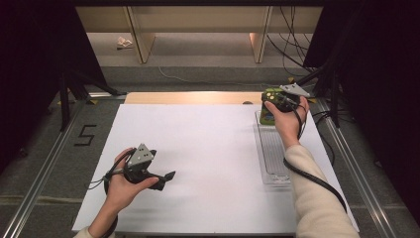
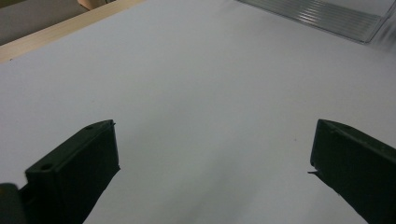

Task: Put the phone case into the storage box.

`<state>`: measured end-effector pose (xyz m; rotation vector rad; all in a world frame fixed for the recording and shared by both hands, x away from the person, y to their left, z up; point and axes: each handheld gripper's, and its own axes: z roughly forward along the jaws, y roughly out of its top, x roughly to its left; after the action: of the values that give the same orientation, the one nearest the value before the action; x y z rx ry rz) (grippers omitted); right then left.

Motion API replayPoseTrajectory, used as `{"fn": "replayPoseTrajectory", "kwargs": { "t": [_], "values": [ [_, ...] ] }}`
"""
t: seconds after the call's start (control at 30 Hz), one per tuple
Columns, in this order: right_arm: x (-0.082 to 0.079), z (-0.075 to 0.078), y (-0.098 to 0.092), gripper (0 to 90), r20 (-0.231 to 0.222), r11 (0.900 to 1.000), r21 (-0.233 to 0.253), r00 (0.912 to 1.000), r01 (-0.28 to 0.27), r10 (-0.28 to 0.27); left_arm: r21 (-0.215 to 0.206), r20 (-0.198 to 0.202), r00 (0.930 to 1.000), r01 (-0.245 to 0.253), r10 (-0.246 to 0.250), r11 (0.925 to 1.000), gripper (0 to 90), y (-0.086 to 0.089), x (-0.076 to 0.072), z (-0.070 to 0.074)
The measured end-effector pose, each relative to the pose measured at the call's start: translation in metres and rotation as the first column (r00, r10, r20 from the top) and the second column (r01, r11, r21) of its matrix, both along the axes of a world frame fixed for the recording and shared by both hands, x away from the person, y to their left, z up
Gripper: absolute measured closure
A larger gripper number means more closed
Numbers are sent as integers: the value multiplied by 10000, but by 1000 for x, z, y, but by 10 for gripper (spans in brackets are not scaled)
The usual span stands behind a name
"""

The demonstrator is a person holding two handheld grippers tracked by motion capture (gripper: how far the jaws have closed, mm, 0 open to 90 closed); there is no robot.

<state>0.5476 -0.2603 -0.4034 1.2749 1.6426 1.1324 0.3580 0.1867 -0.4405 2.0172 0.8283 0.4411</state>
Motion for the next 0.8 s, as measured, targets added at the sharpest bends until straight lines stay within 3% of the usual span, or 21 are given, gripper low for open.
{"fn": "replayPoseTrajectory", "kwargs": {
  "t": [0.8],
  "values": [
    [6,-11,2,174,-278,9999,-84,9996,55,-58,-2,-12,10000,5,-5,10000,8,-1,0,-1]
  ]
}}
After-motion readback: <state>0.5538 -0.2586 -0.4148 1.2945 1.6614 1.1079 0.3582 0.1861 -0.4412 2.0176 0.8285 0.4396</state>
